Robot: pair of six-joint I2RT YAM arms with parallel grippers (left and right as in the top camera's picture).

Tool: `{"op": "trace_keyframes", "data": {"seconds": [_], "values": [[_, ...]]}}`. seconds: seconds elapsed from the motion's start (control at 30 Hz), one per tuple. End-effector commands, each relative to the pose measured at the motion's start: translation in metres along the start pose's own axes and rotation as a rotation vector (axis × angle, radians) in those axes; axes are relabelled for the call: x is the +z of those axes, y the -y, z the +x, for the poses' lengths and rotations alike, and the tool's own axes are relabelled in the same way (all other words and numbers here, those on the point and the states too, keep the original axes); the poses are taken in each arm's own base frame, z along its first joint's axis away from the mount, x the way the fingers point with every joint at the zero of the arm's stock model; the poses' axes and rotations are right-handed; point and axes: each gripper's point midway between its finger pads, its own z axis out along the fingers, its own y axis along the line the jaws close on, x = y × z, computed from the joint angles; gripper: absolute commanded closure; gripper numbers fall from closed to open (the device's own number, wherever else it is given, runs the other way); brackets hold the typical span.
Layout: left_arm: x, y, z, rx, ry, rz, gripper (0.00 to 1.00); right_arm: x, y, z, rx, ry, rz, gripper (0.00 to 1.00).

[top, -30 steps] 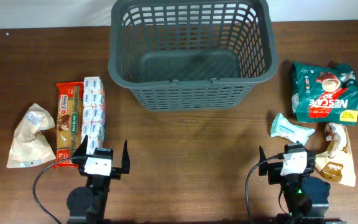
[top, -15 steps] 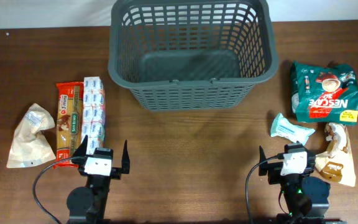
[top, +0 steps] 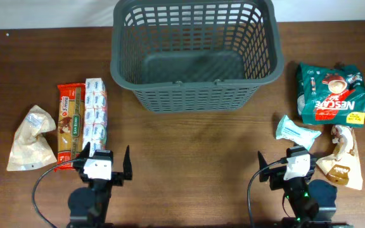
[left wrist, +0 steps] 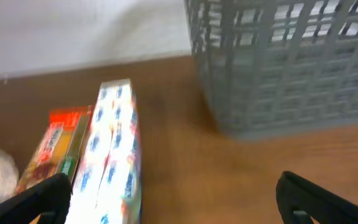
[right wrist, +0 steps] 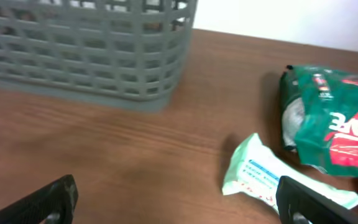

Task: Pack container

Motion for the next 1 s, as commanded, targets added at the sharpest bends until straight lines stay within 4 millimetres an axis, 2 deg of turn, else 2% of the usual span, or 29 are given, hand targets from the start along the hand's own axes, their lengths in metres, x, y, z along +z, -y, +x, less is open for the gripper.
{"op": "trace_keyframes", "data": {"seconds": [0.0, 0.1, 0.2, 0.3, 0.33, 0.4, 0.53, 0.57, 0.7, 0.83, 0.97], "values": [[-0.015, -0.019, -0.031, -0.036, -0.033, -0.097, 0.01, -0.016, -0.004, -0.042, 0.009, 0.031, -0.027, 0.01], [-0.016, -0.028, -0.052, -0.031, -0.099, -0.135, 0.01, -0.018, 0.007, -0.054, -0.003, -0.108, 0.008, 0.01], [-0.005, -0.030, -0.075, -0.028, -0.147, -0.132, 0.01, -0.014, 0.015, -0.071, -0.044, -0.275, 0.009, 0.01], [0.010, -0.031, -0.088, -0.023, -0.227, -0.126, 0.01, -0.012, 0.021, -0.107, -0.049, -0.364, -0.008, 0.01], [0.020, -0.031, -0.090, -0.019, -0.289, -0.121, 0.01, -0.012, 0.019, -0.128, -0.032, -0.395, -0.033, 0.01], [0.033, -0.029, -0.091, -0.016, -0.364, -0.104, 0.01, -0.014, 0.015, -0.152, -0.016, -0.426, -0.079, 0.01], [0.062, -0.023, -0.092, -0.018, -0.474, -0.058, 0.01, -0.017, 0.012, -0.187, 0.001, -0.460, -0.120, 0.01], [0.075, -0.022, -0.091, -0.017, -0.514, -0.054, 0.01, -0.018, 0.016, -0.205, -0.003, -0.448, -0.111, 0.01], [0.094, -0.024, -0.087, -0.007, -0.555, -0.063, 0.01, -0.017, 0.053, -0.234, 0.115, -0.411, 0.092, 0.01], [0.103, -0.028, -0.080, 0.028, -0.574, -0.065, 0.01, -0.010, 0.069, -0.249, 0.159, -0.379, 0.121, 0.01], [0.104, -0.038, -0.077, 0.014, -0.583, -0.088, 0.01, 0.000, 0.086, -0.253, 0.122, -0.367, 0.156, 0.01]]}}
